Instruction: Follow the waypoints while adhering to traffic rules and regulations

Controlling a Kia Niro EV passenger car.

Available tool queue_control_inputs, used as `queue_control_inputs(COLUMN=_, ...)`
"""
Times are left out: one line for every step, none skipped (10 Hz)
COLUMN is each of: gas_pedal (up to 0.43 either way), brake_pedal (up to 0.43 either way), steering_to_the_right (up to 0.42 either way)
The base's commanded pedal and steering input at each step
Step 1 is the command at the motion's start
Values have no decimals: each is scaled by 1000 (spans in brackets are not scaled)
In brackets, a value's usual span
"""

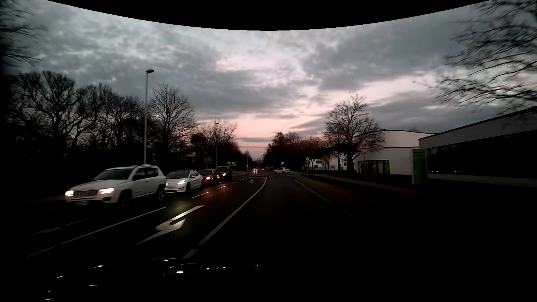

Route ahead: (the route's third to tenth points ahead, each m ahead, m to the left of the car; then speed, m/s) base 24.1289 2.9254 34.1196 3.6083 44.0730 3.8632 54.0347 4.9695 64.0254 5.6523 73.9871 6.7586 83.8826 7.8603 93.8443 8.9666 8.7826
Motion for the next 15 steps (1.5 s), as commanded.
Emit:
queue_control_inputs(gas_pedal=157, brake_pedal=0, steering_to_the_right=-6)
queue_control_inputs(gas_pedal=157, brake_pedal=0, steering_to_the_right=-6)
queue_control_inputs(gas_pedal=157, brake_pedal=0, steering_to_the_right=-6)
queue_control_inputs(gas_pedal=150, brake_pedal=0, steering_to_the_right=-6)
queue_control_inputs(gas_pedal=150, brake_pedal=0, steering_to_the_right=-6)
queue_control_inputs(gas_pedal=150, brake_pedal=0, steering_to_the_right=-5)
queue_control_inputs(gas_pedal=150, brake_pedal=0, steering_to_the_right=-5)
queue_control_inputs(gas_pedal=138, brake_pedal=0, steering_to_the_right=-5)
queue_control_inputs(gas_pedal=138, brake_pedal=0, steering_to_the_right=-5)
queue_control_inputs(gas_pedal=130, brake_pedal=0, steering_to_the_right=-5)
queue_control_inputs(gas_pedal=130, brake_pedal=0, steering_to_the_right=-5)
queue_control_inputs(gas_pedal=130, brake_pedal=0, steering_to_the_right=-5)
queue_control_inputs(gas_pedal=130, brake_pedal=0, steering_to_the_right=-5)
queue_control_inputs(gas_pedal=130, brake_pedal=0, steering_to_the_right=-5)
queue_control_inputs(gas_pedal=130, brake_pedal=0, steering_to_the_right=-5)
